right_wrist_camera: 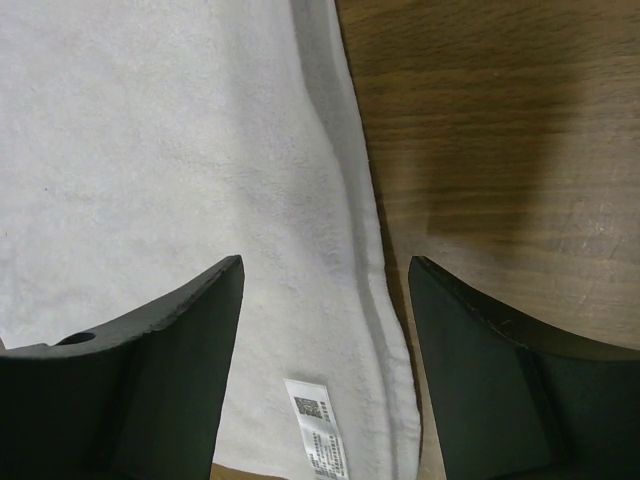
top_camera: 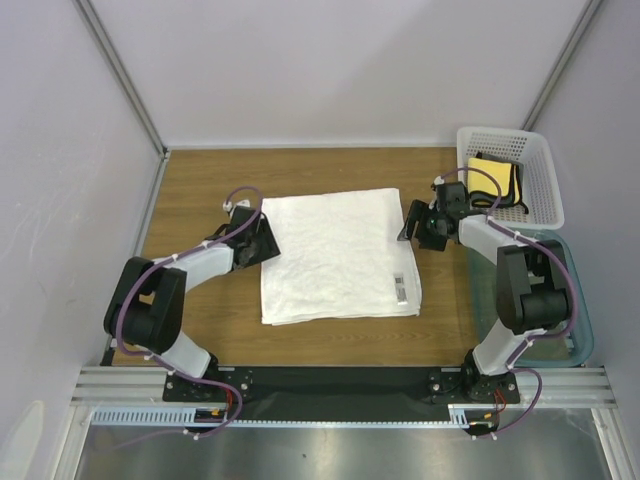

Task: Fold and stack the towels
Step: Fold the towel

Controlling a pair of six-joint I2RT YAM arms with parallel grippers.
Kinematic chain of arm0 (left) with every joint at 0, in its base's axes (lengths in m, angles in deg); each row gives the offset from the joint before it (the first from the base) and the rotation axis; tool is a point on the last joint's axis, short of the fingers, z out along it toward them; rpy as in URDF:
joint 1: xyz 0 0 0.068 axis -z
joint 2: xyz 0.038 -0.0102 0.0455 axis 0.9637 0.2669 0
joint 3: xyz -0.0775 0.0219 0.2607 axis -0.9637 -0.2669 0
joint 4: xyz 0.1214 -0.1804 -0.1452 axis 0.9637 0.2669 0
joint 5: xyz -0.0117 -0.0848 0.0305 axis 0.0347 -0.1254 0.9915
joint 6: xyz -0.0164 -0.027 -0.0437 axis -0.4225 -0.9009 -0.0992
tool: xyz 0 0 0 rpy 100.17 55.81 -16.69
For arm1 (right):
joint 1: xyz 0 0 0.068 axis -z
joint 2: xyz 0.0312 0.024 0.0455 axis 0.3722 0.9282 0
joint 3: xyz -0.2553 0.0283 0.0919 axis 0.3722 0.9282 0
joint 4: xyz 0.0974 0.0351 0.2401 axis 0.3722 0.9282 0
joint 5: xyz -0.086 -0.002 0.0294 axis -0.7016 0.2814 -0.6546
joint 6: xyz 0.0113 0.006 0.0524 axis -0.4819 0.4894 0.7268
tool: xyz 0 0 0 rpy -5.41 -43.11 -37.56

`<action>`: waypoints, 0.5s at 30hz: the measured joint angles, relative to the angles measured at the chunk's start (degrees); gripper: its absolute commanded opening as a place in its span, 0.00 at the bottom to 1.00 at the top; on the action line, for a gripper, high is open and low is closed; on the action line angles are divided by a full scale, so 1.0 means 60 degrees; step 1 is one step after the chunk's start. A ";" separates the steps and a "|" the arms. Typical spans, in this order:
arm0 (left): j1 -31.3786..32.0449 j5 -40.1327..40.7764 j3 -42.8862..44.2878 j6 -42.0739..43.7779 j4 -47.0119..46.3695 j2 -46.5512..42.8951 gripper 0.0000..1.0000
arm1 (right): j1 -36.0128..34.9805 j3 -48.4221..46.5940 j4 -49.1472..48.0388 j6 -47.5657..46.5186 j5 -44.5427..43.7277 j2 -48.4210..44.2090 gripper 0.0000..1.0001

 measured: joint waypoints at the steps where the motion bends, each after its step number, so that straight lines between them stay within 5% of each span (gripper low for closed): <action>1: 0.0000 -0.0040 0.0000 0.0000 -0.0040 0.0095 0.66 | 0.0000 0.0007 -0.0073 0.0015 0.0076 0.0044 0.72; 15: 0.0026 -0.0484 -0.0062 0.0055 -0.1224 0.0572 0.64 | 0.0000 0.0066 -0.0521 0.0066 0.0346 0.0681 0.67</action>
